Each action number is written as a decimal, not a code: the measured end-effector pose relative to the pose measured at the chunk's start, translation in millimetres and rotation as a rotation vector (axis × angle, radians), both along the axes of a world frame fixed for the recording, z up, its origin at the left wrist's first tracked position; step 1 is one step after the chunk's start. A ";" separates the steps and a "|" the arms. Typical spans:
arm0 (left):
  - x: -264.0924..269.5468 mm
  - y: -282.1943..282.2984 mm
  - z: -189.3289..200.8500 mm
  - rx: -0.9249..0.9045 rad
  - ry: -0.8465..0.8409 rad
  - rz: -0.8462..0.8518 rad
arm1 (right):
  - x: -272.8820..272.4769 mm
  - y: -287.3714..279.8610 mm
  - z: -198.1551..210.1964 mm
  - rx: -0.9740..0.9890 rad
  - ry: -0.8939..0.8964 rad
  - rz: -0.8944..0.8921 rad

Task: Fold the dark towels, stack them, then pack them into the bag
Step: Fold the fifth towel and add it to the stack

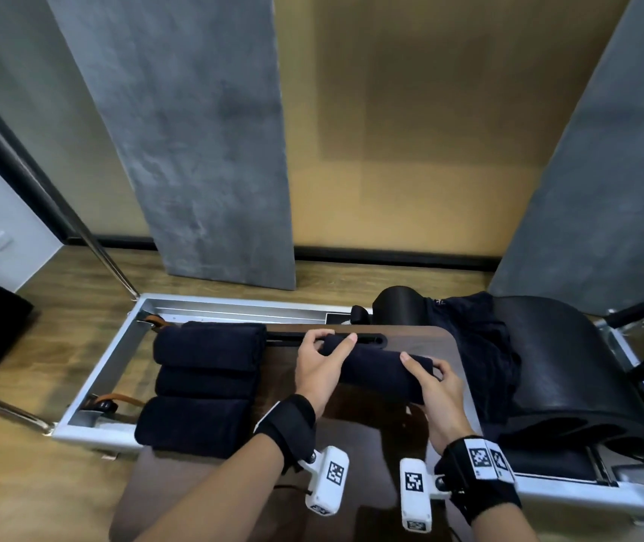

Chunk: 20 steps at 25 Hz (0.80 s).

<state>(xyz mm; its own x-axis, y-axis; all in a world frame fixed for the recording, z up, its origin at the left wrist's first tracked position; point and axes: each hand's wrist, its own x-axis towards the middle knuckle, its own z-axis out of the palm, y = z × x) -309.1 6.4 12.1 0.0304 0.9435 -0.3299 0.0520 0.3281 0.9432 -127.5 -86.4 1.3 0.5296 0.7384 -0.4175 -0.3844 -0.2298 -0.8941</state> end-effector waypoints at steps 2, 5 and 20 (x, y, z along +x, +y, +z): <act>-19.5 -3.0 11.9 0.070 0.042 0.007 | -19.4 -2.2 13.2 0.053 0.014 0.010; -66.1 -11.0 33.0 0.184 0.123 0.041 | -65.9 -0.6 33.0 0.104 0.008 0.044; -293.6 11.1 29.4 0.158 0.225 0.325 | -294.8 24.4 48.4 0.024 -0.172 0.139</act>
<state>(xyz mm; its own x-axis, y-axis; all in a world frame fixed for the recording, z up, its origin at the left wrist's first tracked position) -602.6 17.6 41.5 -0.3329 0.9317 -0.1452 0.1803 0.2141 0.9600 -422.3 -62.0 49.7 0.4838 0.8180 -0.3111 -0.1918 -0.2477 -0.9497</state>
